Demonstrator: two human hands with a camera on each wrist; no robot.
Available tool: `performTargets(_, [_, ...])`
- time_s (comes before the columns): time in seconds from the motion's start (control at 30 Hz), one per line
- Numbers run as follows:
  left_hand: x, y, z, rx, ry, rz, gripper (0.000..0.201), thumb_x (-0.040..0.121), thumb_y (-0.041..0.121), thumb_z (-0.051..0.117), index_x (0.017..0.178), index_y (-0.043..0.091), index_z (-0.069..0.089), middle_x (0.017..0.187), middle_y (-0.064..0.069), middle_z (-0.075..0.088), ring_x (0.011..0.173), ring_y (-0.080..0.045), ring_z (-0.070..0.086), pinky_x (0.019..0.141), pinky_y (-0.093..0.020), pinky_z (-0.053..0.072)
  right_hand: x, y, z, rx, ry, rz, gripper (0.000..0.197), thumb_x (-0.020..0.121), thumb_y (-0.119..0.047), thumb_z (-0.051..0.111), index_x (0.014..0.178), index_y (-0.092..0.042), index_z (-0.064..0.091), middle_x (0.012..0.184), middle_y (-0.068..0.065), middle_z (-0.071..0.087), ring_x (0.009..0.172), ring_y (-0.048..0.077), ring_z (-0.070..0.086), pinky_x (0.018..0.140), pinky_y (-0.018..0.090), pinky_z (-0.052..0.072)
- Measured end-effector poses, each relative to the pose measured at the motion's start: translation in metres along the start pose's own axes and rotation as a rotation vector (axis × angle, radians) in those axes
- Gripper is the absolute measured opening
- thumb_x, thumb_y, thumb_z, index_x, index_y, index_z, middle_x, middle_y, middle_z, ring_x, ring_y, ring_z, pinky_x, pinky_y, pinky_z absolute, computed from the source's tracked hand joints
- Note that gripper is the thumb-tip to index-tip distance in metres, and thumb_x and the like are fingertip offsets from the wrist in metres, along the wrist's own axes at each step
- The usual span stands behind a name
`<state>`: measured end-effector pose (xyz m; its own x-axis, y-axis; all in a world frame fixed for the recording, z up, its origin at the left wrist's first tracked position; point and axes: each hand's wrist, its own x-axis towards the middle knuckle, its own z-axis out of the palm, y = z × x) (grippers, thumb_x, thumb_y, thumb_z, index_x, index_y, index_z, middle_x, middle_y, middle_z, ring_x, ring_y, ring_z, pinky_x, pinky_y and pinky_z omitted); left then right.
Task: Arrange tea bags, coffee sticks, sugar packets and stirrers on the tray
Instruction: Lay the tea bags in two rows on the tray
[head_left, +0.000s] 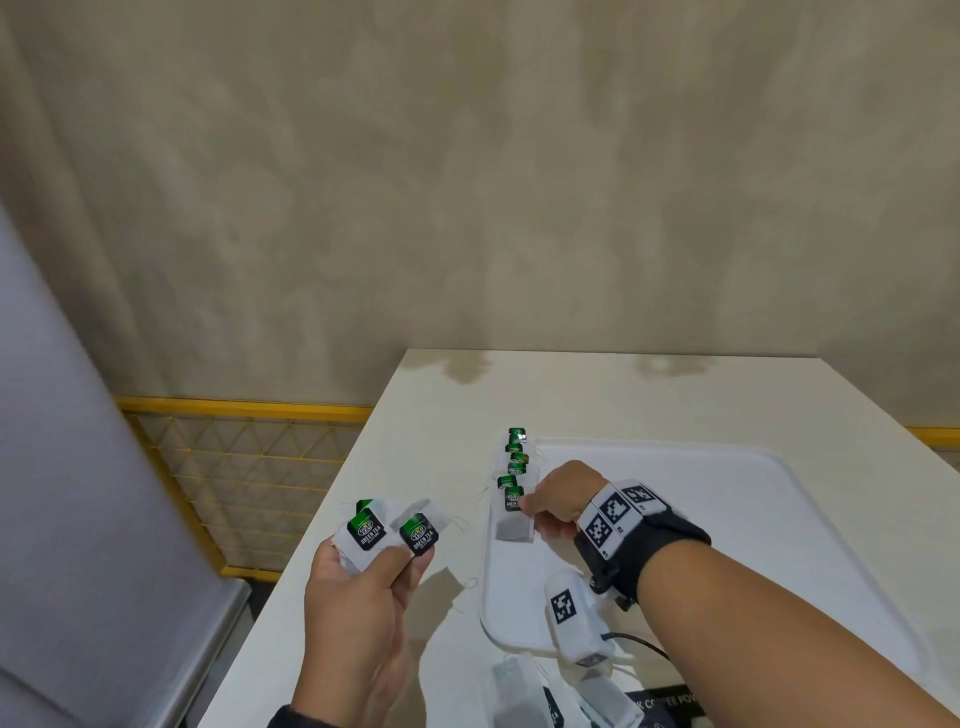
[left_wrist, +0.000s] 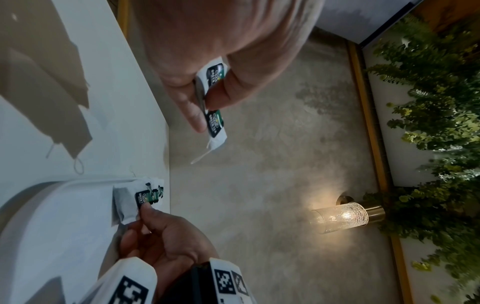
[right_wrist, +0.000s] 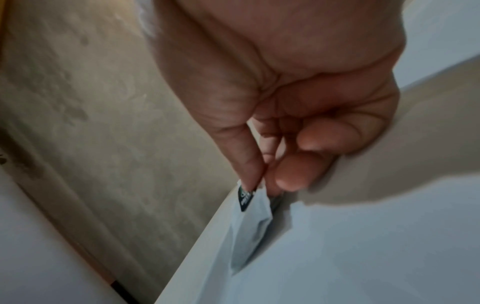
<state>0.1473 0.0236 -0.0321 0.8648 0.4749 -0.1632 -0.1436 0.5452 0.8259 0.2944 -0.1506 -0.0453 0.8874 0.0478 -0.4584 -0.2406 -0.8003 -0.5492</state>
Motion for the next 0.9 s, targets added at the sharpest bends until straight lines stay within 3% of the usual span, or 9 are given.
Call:
performTargets(0.17, [0.002,-0.003,-0.002,0.002,-0.002,-0.023,0.045,0.084,-0.02,0.049,0.119,0.009,0.052,0.123,-0.022,0.059,0.099,-0.035,0.065,0.068,-0.029,0.06,0.006,0.001,0.005,-0.086,0.047,0.0,0.037,0.085,-0.036,0.065,0.058,-0.015,0.051,0.05,-0.002,0.054,0.045,0.012,0.049,0.049,0.021,0.039])
performTargets(0.33, [0.001,-0.004,-0.001,-0.004,0.008,-0.028,0.045,0.085,-0.02,0.049,0.12,0.009,0.052,0.123,-0.02,0.059,0.1,-0.035,0.065,0.068,-0.029,0.059,0.01,-0.001,0.009,-0.165,0.04,0.006,0.037,0.081,-0.035,0.063,0.054,-0.014,0.048,0.025,-0.007,0.041,0.043,0.014,0.047,0.054,0.022,0.041])
performTargets(0.6, [-0.001,-0.006,0.003,0.008,-0.007,-0.035,0.043,0.084,-0.021,0.048,0.117,0.006,0.052,0.119,-0.021,0.061,0.093,-0.033,0.066,0.069,-0.03,0.059,-0.004,0.001,0.008,-0.144,0.114,-0.085,0.039,0.079,-0.034,0.063,0.052,-0.018,0.041,0.023,-0.008,0.037,0.04,0.013,0.041,0.051,0.021,0.039])
performTargets(0.67, [0.0,-0.007,0.002,0.018,0.002,-0.032,0.041,0.084,-0.021,0.05,0.113,0.008,0.054,0.117,-0.02,0.061,0.093,-0.034,0.067,0.069,-0.031,0.059,-0.016,-0.002,0.0,-0.089,0.107,-0.145,0.037,0.085,-0.027,0.061,0.056,-0.016,0.04,0.031,-0.006,0.044,0.042,0.011,0.041,0.049,0.02,0.037])
performTargets(0.73, [0.001,-0.007,0.002,0.028,0.011,-0.027,0.042,0.083,-0.02,0.052,0.114,0.008,0.054,0.118,-0.02,0.061,0.095,-0.035,0.066,0.067,-0.03,0.06,-0.034,-0.007,-0.007,0.07,0.059,-0.256,0.032,0.09,-0.025,0.06,0.064,-0.014,0.043,0.055,0.004,0.054,0.044,0.01,0.046,0.048,0.019,0.036])
performTargets(0.83, [0.0,-0.009,0.003,0.036,0.011,-0.005,0.041,0.083,-0.019,0.054,0.11,0.011,0.056,0.116,-0.019,0.062,0.097,-0.036,0.066,0.065,-0.026,0.06,-0.064,-0.015,-0.01,0.474,-0.15,-0.38,0.021,0.091,-0.029,0.065,0.081,-0.014,0.054,0.077,0.006,0.064,0.058,0.014,0.058,0.053,0.021,0.044])
performTargets(0.9, [-0.002,-0.011,0.006,0.06,0.01,0.021,0.04,0.083,-0.019,0.055,0.101,0.016,0.057,0.113,-0.017,0.063,0.097,-0.035,0.066,0.067,-0.026,0.06,-0.08,-0.019,-0.01,0.6,-0.28,-0.436,0.019,0.089,-0.029,0.067,0.089,-0.012,0.058,0.084,0.005,0.069,0.067,0.019,0.062,0.059,0.024,0.048])
